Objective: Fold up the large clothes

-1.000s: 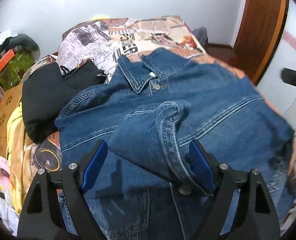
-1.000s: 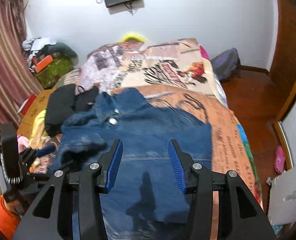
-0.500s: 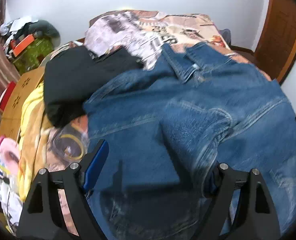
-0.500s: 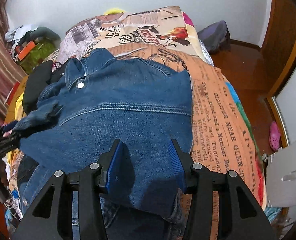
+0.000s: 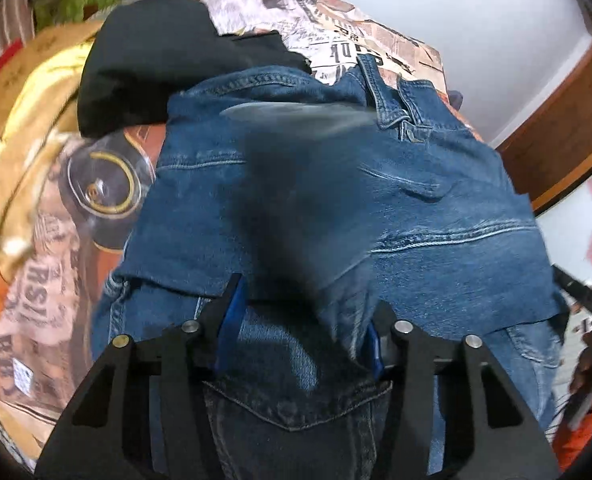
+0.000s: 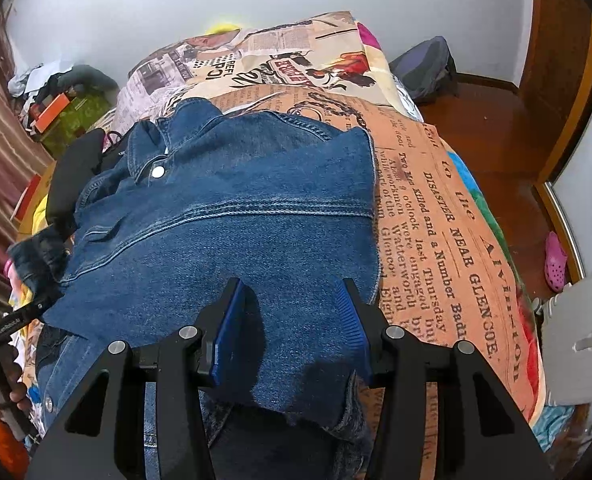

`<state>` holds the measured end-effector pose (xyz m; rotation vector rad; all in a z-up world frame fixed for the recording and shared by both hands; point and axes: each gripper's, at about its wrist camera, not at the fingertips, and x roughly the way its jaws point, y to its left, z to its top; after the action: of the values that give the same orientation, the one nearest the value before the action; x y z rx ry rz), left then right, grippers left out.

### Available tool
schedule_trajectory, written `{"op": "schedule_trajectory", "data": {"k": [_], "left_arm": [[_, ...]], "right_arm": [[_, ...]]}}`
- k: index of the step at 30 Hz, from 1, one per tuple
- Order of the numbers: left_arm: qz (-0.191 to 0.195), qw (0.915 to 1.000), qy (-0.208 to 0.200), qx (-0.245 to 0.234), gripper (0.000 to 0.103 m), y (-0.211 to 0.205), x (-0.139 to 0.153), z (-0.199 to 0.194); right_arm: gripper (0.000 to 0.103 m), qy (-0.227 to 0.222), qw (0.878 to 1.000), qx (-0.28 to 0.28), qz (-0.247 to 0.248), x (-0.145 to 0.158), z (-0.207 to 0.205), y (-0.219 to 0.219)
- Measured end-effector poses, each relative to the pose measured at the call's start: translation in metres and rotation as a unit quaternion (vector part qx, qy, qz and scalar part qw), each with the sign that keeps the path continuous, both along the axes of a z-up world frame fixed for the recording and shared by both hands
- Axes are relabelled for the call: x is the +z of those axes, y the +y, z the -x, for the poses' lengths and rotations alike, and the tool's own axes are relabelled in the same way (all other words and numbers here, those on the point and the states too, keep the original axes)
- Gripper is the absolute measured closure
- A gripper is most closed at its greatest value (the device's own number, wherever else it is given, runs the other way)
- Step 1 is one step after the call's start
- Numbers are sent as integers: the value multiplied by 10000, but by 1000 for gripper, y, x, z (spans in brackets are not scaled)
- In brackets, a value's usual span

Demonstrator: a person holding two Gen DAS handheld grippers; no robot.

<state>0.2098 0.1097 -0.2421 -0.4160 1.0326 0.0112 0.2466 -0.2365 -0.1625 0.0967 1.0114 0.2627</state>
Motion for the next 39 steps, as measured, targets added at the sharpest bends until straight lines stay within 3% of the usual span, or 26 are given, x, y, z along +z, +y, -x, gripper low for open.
{"op": "schedule_trajectory", "data": {"k": [2, 6, 9, 12, 16, 21, 24, 27, 33, 35, 39], "left_arm": [[44, 9999, 14, 124, 53, 6, 1, 3], [536, 9981, 26, 318, 57, 25, -5, 8], [415, 9987, -42, 294, 67, 24, 2, 7], [30, 9987, -457, 242, 78, 21, 29, 3], [-356, 9933, -1088, 141, 81, 18, 74, -7], [-1045, 9750, -1961, -20, 81, 6, 138, -8], [-1421, 9658, -2168, 16, 81, 6, 151, -8], [-1631, 9679, -1909, 110, 81, 13, 136, -16], [-1643, 9844, -626, 41, 79, 33, 48, -34], [-1590, 9867, -335, 15, 74, 35, 24, -33], [-1547, 9879, 130, -30, 61, 35, -16, -24]], "right_arm": [[59, -3, 10000, -33, 29, 0, 0, 1], [58, -16, 9999, -78, 62, 1, 1, 1], [59, 23, 10000, -73, 56, 1, 1, 2], [59, 72, 9999, -73, 45, 5, -1, 0], [59, 3, 9999, -116, 28, 15, -1, -2], [59, -151, 9997, -179, 20, 29, 2, -5], [58, -112, 9998, -170, 34, 27, 0, -4], [58, 30, 9999, -148, 59, 18, -2, -2], [59, 278, 9996, -107, -19, 0, 0, 1], [58, 283, 9995, -132, -77, 0, 1, 0], [48, 291, 9993, -227, -64, -1, 3, -3]]}}
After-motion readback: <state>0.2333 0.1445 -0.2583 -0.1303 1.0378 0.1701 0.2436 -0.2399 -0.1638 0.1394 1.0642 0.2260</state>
